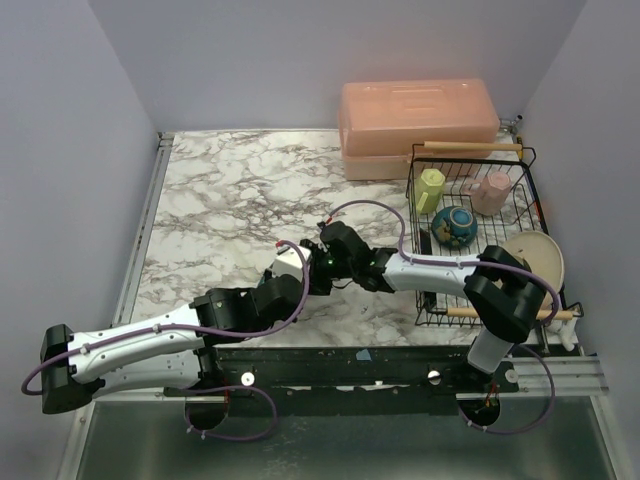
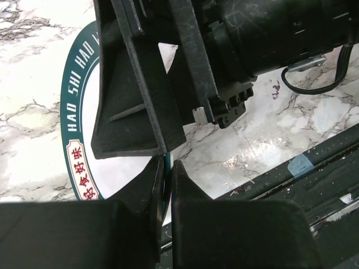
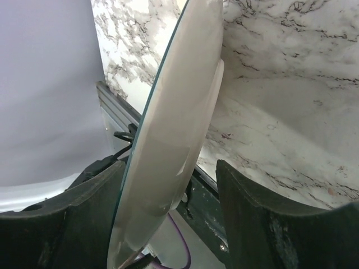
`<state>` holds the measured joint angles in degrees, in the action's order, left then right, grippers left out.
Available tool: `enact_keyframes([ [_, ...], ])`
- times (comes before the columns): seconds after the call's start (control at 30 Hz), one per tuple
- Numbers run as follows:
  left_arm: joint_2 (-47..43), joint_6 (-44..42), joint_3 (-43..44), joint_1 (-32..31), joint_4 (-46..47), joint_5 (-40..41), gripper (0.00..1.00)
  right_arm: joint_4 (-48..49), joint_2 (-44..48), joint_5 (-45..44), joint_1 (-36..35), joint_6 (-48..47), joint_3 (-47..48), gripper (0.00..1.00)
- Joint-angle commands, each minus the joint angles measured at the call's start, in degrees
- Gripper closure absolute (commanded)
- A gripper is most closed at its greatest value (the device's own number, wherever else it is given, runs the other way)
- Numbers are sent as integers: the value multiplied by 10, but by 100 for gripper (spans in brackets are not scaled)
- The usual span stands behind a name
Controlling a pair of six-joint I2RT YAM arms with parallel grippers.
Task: Load the mixed dishes into the dish rack
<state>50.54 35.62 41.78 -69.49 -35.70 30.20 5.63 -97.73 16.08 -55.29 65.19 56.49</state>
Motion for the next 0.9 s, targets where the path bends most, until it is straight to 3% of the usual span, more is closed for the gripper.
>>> enact_keyframes([
  [0.0,4,-2,3,-2,40,-33,100,27,-13,21,0,13,-5,34],
  [0.47,30,2,16,-1,50,-56,100,43,-21,28,0,18,-15,40],
  [0.57,37,10,26,-2,36,-60,100,46,-21,27,0,20,-19,50],
  [0.7,41,10,25,-2,55,-79,100,51,-22,33,0,11,-21,54],
  [0.87,48,19,47,-1,35,-83,88,50,-21,35,0,5,-21,65],
])
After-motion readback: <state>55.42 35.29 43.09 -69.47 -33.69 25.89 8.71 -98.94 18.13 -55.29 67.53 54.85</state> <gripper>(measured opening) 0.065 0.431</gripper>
